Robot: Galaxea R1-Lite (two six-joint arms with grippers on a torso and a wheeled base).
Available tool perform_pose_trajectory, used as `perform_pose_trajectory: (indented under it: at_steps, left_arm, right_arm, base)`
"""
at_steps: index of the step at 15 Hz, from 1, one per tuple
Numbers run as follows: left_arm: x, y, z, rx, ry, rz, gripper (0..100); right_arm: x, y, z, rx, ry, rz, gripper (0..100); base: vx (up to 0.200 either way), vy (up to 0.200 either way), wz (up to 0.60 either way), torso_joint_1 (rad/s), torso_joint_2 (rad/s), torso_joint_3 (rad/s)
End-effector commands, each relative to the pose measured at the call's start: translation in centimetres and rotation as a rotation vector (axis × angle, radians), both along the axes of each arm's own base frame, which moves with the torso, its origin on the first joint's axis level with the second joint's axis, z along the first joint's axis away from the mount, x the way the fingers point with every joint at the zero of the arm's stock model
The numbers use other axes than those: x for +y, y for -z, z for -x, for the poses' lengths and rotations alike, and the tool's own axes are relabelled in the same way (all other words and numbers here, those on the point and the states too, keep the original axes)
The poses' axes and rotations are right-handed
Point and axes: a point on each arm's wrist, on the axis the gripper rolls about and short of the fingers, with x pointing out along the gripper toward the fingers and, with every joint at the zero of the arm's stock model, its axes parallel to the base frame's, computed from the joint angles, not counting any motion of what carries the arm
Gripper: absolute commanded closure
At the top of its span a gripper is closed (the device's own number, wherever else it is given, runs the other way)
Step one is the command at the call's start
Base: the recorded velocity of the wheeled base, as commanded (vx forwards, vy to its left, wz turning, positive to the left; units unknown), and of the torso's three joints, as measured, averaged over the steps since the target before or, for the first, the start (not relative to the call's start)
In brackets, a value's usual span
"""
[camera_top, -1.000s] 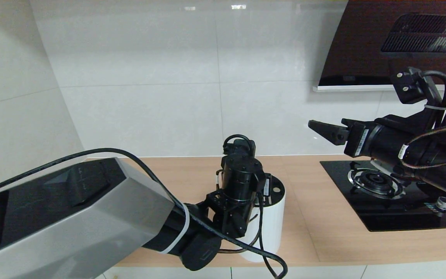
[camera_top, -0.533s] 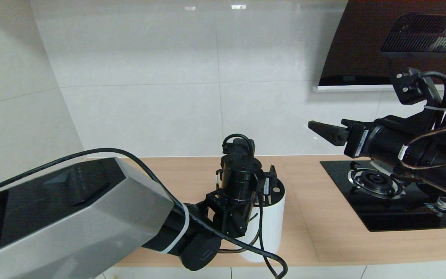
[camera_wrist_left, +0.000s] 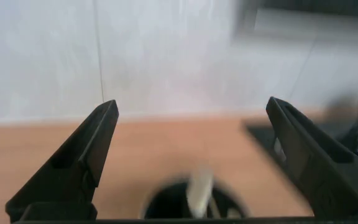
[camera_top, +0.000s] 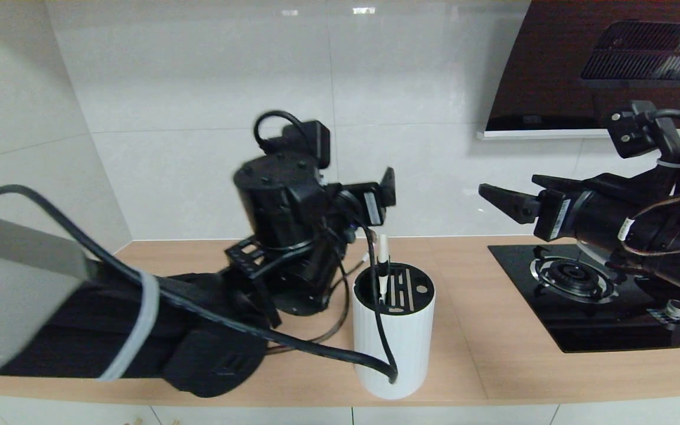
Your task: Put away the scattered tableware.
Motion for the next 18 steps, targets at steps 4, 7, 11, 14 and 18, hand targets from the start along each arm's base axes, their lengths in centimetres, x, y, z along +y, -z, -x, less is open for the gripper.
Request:
perform_pose_trajectory:
  at_steps: [4,7,11,14,18]
  left_arm:
    - [14.8,-9.9,12.5,-0.235,0.004,0.151,0]
    - [21.1,-6.7,19.6,-0.181,0.005,0.063,0]
    - [25.8,-3.2,28.4,-0.169,-0.019,0.012,0]
    - [26.6,0.0,32.8,-0.175,-0.103,-0.007,0]
    - [26.0,3.4,32.9,-0.116,-0.267,-0.048,0]
  right_arm:
    - [-6.6,-0.2,7.7,-0.166,0.134,-0.06,0]
    - [-9.5,1.6,13.9,-0.24,0.217,-0.081,0]
    - [-11.3,4.7,21.7,-0.238,0.255,-0.073,0]
    - [-11.9,7.7,26.1,-0.221,0.356,0.023,0]
    - [-11.6,10.5,27.9,-0.239,0.462,0.092,0]
  base:
    - [0.0,0.0,0.0,0.0,0.0,0.0]
    - [0.0,0.0,0.0,0.0,0.0,0.0]
    - [0.0,0.0,0.0,0.0,0.0,0.0]
    - [0.0,0.0,0.0,0.0,0.0,0.0]
    - [0.0,0.0,0.0,0.0,0.0,0.0]
